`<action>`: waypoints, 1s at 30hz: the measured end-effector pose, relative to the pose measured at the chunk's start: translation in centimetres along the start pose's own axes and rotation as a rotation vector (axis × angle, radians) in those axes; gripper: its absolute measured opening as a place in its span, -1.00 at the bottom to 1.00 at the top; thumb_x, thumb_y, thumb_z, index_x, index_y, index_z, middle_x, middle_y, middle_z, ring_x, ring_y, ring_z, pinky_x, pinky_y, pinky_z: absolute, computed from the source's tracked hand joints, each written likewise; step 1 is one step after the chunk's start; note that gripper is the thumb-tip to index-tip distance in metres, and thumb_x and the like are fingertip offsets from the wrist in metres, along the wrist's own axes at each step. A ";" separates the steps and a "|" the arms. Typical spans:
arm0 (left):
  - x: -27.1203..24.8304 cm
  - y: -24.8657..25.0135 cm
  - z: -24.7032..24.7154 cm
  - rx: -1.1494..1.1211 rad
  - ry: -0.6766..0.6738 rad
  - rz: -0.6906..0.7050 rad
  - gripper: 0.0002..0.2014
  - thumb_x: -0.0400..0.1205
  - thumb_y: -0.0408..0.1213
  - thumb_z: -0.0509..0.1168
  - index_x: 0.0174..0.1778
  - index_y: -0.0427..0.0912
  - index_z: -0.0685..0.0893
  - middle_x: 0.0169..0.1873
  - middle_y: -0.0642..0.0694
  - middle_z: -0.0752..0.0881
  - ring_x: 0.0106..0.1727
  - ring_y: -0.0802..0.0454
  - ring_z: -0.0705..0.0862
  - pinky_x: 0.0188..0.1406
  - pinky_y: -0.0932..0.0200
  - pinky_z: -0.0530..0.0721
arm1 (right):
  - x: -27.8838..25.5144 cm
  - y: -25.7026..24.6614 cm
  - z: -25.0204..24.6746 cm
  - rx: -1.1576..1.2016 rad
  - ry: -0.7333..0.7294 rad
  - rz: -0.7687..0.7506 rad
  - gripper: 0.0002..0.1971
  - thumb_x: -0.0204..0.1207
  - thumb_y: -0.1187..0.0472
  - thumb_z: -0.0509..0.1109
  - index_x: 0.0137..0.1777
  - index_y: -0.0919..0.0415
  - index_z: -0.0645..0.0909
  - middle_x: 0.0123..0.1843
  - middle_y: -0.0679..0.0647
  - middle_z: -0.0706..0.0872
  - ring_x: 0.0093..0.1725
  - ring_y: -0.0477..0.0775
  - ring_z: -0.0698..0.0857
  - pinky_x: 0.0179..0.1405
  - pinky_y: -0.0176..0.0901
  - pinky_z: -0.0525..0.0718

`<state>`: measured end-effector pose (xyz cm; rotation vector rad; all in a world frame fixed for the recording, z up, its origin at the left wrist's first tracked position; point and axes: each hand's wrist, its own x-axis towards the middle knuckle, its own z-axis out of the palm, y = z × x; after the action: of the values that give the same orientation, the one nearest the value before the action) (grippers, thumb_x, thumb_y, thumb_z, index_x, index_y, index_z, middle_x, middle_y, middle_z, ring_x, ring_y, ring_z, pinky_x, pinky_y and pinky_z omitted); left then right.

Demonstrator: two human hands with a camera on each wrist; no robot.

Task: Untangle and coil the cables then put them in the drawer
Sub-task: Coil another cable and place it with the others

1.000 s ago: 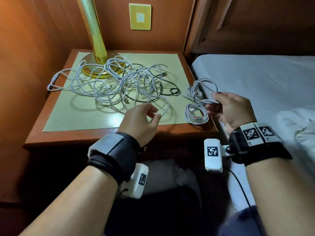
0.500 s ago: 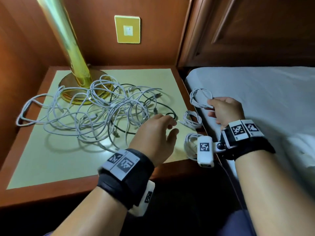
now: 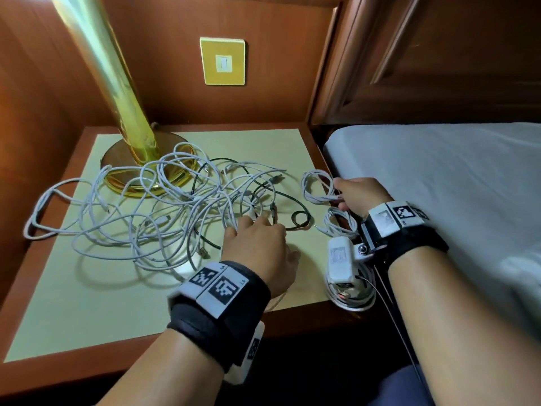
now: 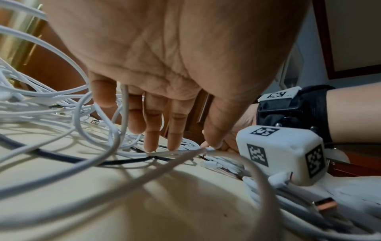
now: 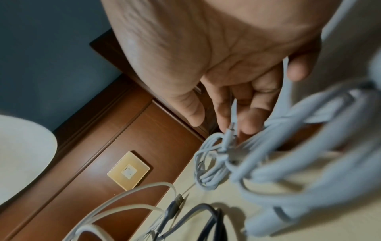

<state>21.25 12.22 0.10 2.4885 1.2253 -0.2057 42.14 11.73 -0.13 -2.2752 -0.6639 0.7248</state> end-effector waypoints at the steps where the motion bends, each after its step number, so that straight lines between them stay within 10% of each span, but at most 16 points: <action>1: 0.0 -0.2 0.0 0.002 -0.012 0.000 -0.53 0.69 0.18 0.18 0.45 0.04 0.53 0.40 -0.06 0.50 0.48 -0.21 0.33 0.44 -0.21 0.33 | -0.1 -0.3 0.0 -0.044 0.005 -0.028 -0.60 0.67 0.04 0.28 0.00 0.43 0.72 -0.08 0.38 0.76 -0.17 0.15 0.60 -0.29 -0.15 0.44; 5: -0.4 -0.4 -0.2 -0.004 -0.061 0.047 -0.44 0.64 0.27 0.21 0.58 0.29 0.37 0.49 -0.02 0.40 0.54 -0.19 0.26 0.46 -0.20 0.27 | -0.8 -1.1 0.0 -0.148 0.108 -0.151 -0.64 0.62 0.07 0.30 -0.38 0.23 0.56 -0.38 0.25 0.49 -0.24 0.32 0.50 -0.31 -0.08 0.45; 10: -1.2 -0.5 0.5 0.073 -0.058 0.043 -0.54 0.57 0.25 0.28 0.37 0.26 0.55 0.39 0.00 0.47 0.45 -0.16 0.32 0.33 -0.14 0.28 | -3.0 -2.2 1.3 -0.196 -0.050 -0.256 -0.84 0.56 -0.03 0.39 -0.02 0.01 0.68 -0.12 -0.10 0.70 -0.01 0.07 0.74 -0.04 -0.15 0.59; 15: -2.4 -1.5 0.3 0.129 -0.073 -0.002 -0.60 0.48 0.01 0.37 0.25 0.16 0.58 0.30 0.01 0.50 0.42 -0.15 0.36 0.31 -0.16 0.28 | -5.9 -3.1 4.0 -0.427 -0.343 -0.274 -0.54 0.57 -0.13 0.36 0.42 0.00 0.55 0.02 -0.01 0.74 -0.08 0.06 0.82 -0.10 -0.10 0.66; 22: -4.4 -3.9 0.0 0.156 -0.087 -0.115 -0.60 0.53 -0.12 0.29 0.32 0.09 0.59 0.37 0.01 0.52 0.48 -0.15 0.34 0.47 -0.25 0.27 | -9.0 -3.0 6.6 -0.876 -0.503 -0.311 -0.59 0.61 0.01 0.32 0.40 0.14 0.55 0.47 0.17 0.37 0.17 0.17 0.68 0.08 -0.07 0.61; 26: -6.0 -5.4 0.2 0.175 -0.080 -0.164 -0.57 0.58 -0.09 0.27 0.41 0.10 0.57 0.44 0.03 0.48 0.53 -0.15 0.29 0.52 -0.28 0.22 | -10.6 -1.9 7.1 -0.776 -0.579 -0.441 -0.79 0.57 0.04 0.44 -0.14 0.19 0.62 -0.13 0.11 0.65 -0.26 0.04 0.62 -0.23 -0.18 0.54; 30: -8.7 -5.9 0.9 0.125 -0.053 -0.173 -0.60 0.65 -0.10 0.19 0.43 0.05 0.58 0.60 0.00 0.35 0.63 -0.16 0.19 0.53 -0.27 0.21 | -13.6 -0.6 6.9 -0.740 -0.656 -0.475 -0.77 0.54 0.12 0.52 0.09 0.25 0.76 -0.16 0.00 0.76 -0.21 -0.05 0.68 -0.15 -0.23 0.61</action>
<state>11.27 8.77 0.28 2.4625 1.4476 -0.4017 27.75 6.67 0.19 -2.3008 -1.9749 1.1128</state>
